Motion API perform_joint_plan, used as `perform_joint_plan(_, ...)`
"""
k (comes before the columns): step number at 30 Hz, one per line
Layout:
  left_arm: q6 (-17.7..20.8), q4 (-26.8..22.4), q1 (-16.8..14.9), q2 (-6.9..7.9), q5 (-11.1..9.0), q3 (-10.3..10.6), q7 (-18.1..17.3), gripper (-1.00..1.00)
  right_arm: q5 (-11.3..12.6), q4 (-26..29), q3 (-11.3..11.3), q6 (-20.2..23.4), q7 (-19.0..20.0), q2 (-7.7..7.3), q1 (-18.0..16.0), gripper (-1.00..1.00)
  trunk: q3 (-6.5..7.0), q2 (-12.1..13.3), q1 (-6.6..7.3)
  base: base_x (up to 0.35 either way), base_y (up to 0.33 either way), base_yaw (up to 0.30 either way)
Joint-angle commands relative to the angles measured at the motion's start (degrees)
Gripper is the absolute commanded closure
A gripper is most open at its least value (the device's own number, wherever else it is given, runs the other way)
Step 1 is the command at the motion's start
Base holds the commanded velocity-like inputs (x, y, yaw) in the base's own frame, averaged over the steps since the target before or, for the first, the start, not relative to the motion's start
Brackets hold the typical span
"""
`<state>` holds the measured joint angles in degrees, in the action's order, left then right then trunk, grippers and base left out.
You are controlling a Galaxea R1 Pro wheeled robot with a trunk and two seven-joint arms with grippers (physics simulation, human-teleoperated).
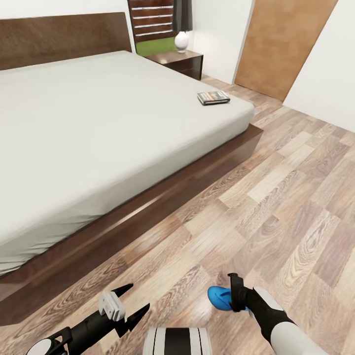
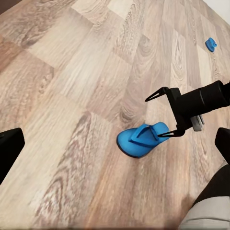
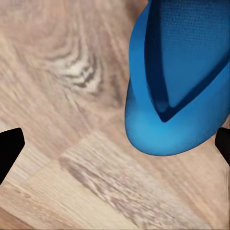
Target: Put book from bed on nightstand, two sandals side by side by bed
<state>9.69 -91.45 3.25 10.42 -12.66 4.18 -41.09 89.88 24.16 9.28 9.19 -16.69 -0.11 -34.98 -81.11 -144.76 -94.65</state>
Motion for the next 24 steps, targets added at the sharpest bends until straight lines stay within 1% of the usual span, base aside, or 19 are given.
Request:
perform_joint_plan(1, 0.6, 0.0, 0.0, 0.04, -0.6, 0.0, 0.0, -1.00, 0.2, 0.1, 0.3, 0.2, -0.4, 0.02, 0.0, -1.00, -0.26, 0.0, -0.02, 0.000, 0.000, 0.000)
perform_joint_plan(19, 0.6, 0.0, 0.0, 0.04, -0.6, 0.0, 0.0, -1.00, 0.2, 0.1, 0.3, 0.2, -0.4, 0.02, 0.0, -1.00, -4.25, -0.3, -0.48, 0.000, 0.000, 0.000)
perform_joint_plan(23, 0.6, -0.1, 0.0, 0.04, -0.8, -0.2, 0.0, -1.00, 0.2, 0.1, 0.3, 0.1, -0.4, 0.02, 0.0, -1.00, -4.25, -0.3, -0.48, 0.000, 0.000, 0.000)
perform_joint_plan(24, 0.6, -0.2, 0.0, 0.02, -1.1, -0.3, 0.0, -1.00, 0.2, 0.1, 0.3, 0.1, -0.4, 0.04, 0.0, -1.00, -4.25, -0.3, -0.48, 0.000, 0.000, 0.000)
